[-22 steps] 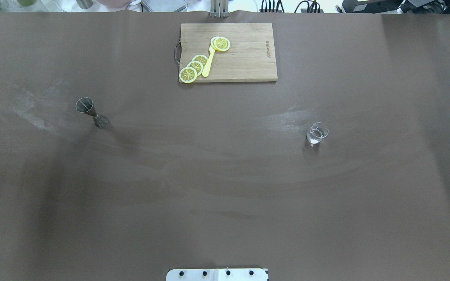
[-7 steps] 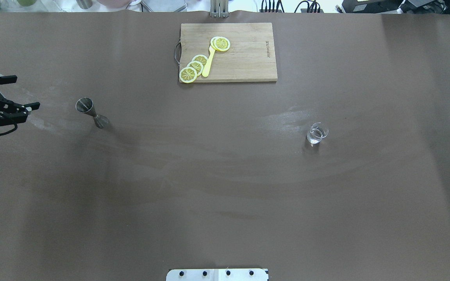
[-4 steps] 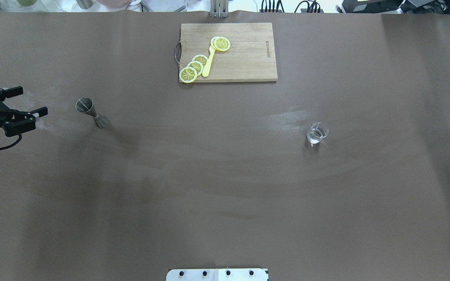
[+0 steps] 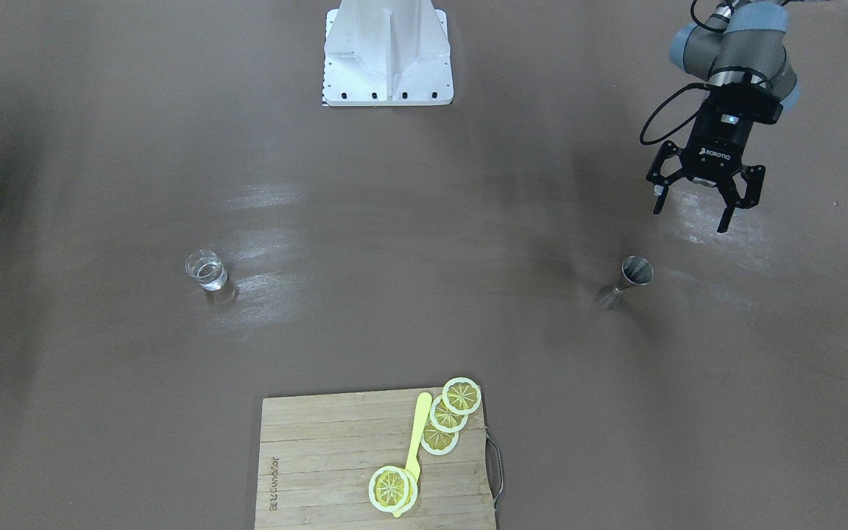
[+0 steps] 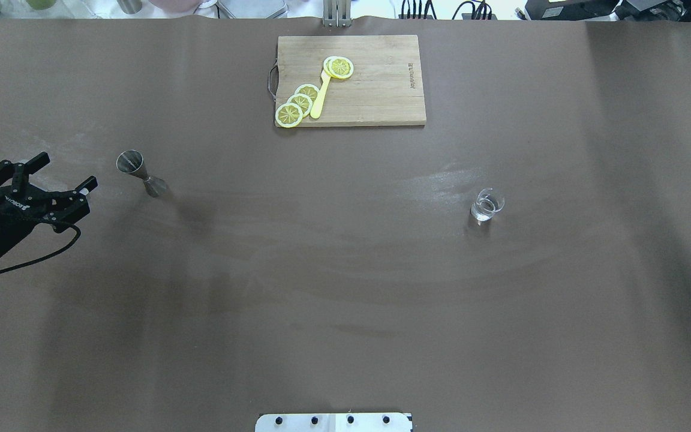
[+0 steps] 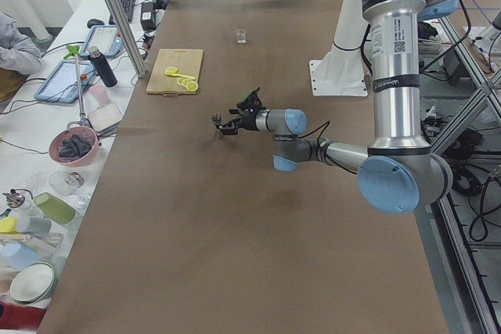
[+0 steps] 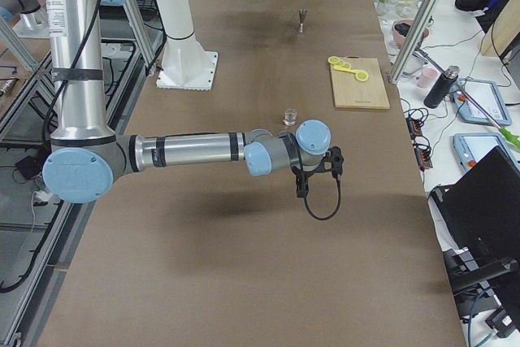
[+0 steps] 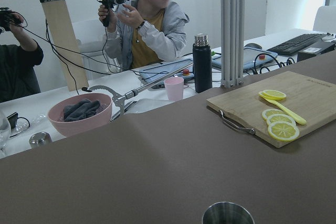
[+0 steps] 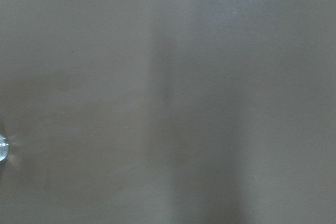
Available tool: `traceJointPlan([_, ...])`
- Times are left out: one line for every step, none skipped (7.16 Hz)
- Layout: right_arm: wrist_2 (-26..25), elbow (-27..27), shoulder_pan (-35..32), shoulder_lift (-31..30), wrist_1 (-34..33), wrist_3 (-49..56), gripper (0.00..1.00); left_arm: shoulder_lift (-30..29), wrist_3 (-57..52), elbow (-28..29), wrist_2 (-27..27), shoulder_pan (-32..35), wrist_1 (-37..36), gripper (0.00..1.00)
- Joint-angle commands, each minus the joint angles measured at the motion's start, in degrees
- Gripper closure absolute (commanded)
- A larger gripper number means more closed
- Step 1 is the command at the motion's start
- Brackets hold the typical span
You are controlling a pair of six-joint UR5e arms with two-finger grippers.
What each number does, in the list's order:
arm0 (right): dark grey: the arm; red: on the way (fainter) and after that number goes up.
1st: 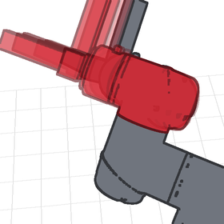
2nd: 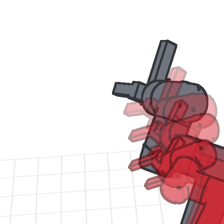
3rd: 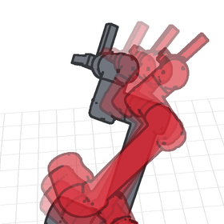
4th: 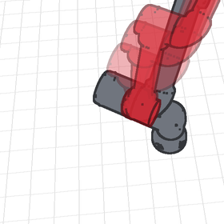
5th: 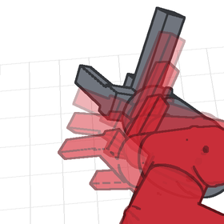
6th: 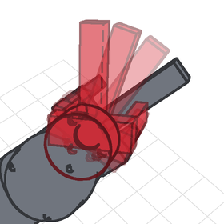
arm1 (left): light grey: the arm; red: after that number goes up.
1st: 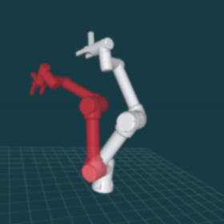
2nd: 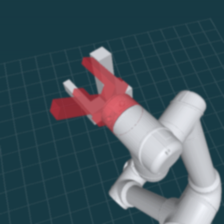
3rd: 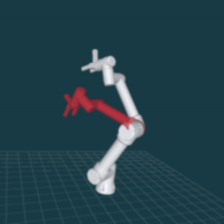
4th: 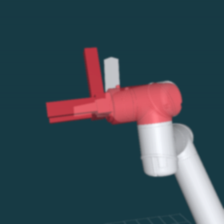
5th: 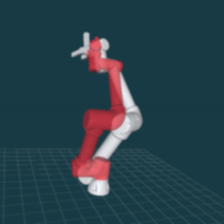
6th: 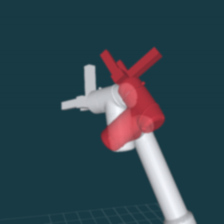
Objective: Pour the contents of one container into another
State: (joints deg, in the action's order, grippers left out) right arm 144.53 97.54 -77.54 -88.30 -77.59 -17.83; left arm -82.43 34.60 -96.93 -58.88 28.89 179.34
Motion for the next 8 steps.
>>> traceJointPlan([-0.3,4.7,4.3,1.2,0.6,0.6,0.0,-2.8,0.0,0.9,3.9,-3.0,0.4,0.02])
traceJointPlan([-0.7,4.7,7.2,6.2,0.7,0.3,0.0,-5.3,0.0,2.7,8.6,-4.3,0.3,0.02])
traceJointPlan([-1.2,4.3,10.0,9.0,0.9,0.4,0.0,-5.6,0.1,4.3,18.1,-9.9,0.3,0.02])
traceJointPlan([-1.2,4.9,11.8,9.3,0.8,0.5,0.0,-7.5,0.3,7.4,22.9,-13.5,0.1,0.02])
traceJointPlan([-1.0,5.4,13.8,9.0,1.4,0.6,0.0,-9.6,0.4,9.5,25.1,-13.9,0.1,0.0])
traceJointPlan([-1.1,6.5,15.0,8.5,4.7,0.5,0.0,-9.7,0.6,9.9,26.3,-14.0,0.2,0.0])
traceJointPlan([-1.6,6.9,16.0,8.3,9.0,0.4,0.0,-10.9,3.3,10.9,26.4,-14.2,0.1,0.01])
traceJointPlan([-1.8,7.5,17.3,8.0,13.2,0.4,0.0,-11.3,8.4,12.2,26.6,-14.2,0.0,0.01])
